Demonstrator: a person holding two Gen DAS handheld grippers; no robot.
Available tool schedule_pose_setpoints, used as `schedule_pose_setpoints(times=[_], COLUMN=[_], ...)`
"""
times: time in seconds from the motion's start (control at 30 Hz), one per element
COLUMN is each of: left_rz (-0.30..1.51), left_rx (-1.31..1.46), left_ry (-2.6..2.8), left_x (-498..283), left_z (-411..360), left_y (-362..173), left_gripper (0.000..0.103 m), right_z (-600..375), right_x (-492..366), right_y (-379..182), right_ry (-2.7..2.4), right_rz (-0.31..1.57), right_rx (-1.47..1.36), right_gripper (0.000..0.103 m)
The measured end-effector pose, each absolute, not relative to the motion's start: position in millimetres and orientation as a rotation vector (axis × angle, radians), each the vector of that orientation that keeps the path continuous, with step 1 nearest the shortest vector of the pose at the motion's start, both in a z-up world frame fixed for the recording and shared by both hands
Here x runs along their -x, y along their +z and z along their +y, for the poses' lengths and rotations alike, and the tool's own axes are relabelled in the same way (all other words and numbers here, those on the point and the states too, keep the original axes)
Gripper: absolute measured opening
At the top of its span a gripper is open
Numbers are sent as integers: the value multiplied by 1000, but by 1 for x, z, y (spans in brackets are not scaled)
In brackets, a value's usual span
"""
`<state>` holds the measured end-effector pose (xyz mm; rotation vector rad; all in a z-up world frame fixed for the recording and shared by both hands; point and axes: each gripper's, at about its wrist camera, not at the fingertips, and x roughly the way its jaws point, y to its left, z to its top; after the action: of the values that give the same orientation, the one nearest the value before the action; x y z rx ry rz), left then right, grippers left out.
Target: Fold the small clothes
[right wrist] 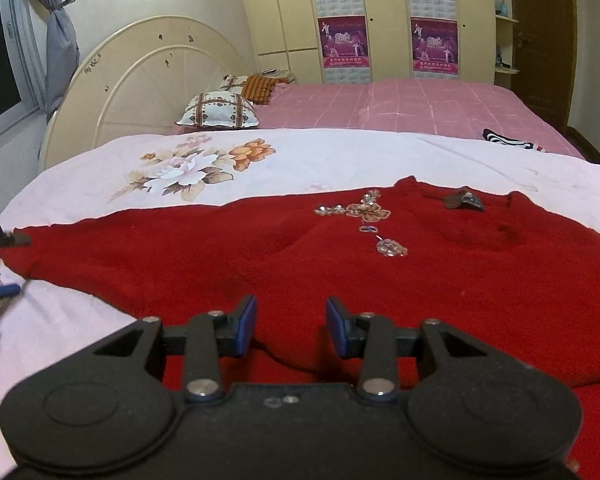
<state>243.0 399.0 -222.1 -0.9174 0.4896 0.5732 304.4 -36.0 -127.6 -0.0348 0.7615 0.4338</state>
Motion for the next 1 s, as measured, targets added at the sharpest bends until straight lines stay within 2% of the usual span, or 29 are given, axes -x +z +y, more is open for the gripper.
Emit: schedule_pose_setpoints(times=[0.07, 0.1, 0.13, 0.17, 0.2, 0.4, 0.57, 0.8, 1.0], left_rz=[467, 455, 456, 464, 463, 415, 358, 389, 590], left_rx=[911, 909, 915, 942, 985, 904, 663, 427, 243], left_ry=[582, 593, 610, 620, 634, 593, 440, 32, -250], left_x=[-252, -255, -257, -259, -258, -268, -292, -347, -397], left_z=[406, 409, 415, 421, 427, 416, 372, 233, 78], left_y=[-225, -227, -231, -236, -243, -229, -174, -120, -144], left_gripper=[77, 55, 39, 13, 7, 5, 5, 5, 5], right_z=[-32, -29, -27, -25, -23, -13, -5, -48, -124], right_x=[-308, -311, -313, -314, -316, -316, -313, -314, -298], right_y=[-130, -132, -134, -136, -138, -148, -158, -129, -110], right_ry=[428, 425, 421, 419, 418, 426, 430, 412, 304], right_rz=[763, 764, 767, 772, 778, 796, 783, 773, 734], right_rx=[34, 36, 38, 38, 38, 72, 154, -51, -103], right_gripper=[37, 37, 37, 37, 37, 38, 39, 38, 39])
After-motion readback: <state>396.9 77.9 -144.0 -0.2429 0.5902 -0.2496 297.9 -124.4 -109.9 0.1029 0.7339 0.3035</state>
